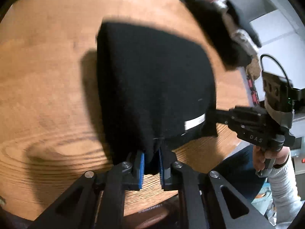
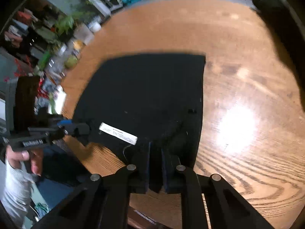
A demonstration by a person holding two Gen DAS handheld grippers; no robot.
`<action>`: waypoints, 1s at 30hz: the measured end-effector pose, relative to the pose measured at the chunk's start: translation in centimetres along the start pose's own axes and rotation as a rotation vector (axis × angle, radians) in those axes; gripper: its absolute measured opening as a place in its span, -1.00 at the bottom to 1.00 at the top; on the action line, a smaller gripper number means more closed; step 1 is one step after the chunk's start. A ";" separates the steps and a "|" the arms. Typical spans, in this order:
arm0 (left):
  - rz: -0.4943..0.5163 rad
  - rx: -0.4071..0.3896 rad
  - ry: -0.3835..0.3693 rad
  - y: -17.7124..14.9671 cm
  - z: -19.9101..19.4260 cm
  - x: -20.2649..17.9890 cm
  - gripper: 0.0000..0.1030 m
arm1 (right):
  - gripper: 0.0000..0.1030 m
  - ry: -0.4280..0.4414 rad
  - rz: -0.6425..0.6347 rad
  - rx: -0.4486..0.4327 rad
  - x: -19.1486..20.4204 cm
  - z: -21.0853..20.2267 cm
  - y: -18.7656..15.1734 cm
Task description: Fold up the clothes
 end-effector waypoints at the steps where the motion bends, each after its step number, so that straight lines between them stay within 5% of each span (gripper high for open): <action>1: 0.009 0.001 0.007 -0.2 0.3 0.2 -0.60 | -0.68 -0.023 -0.019 -0.007 0.0 0.4 -0.3; 3: 0.021 0.008 0.000 -0.7 0.0 0.2 -0.48 | -0.43 -0.071 -0.049 -0.036 -0.1 0.5 -0.6; 5: 0.023 0.030 0.029 -1.4 -0.9 0.3 -0.15 | -0.17 -0.096 -0.063 -0.038 -0.4 -0.3 -1.0; 7: 0.019 0.056 0.086 -2.1 -2.1 0.6 0.53 | -0.12 -0.100 -0.059 -0.006 -1.2 -1.1 -1.8; 16: 0.099 -0.117 0.177 2.9 -5.5 -1.8 0.53 | -0.19 -0.135 -0.019 -0.120 -3.0 -5.7 -0.7; 20: 0.023 -0.008 0.217 2.4 -2.2 1.7 0.57 | -0.20 -0.192 -0.027 -0.094 -2.6 -3.2 -0.6; 25: 0.029 0.066 0.200 1.2 -4.4 2.6 0.62 | -0.05 -0.216 -0.013 -0.031 -4.1 -1.4 -2.6; 30: 0.222 -0.058 0.350 9.8 -9.4 -1.8 0.62 | 0.01 -0.242 0.030 -0.051 -6.4 -4.0 -4.5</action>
Point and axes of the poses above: each gripper's, at about its wrist camera, not at the fingertips, and z roughly the way its jaws point, x to its left, y to its top, the point moved 6 cm from there along z, roughly the way its jaws point, and after that the axes turned 13 degrees about -y, right-handed, at the moved point
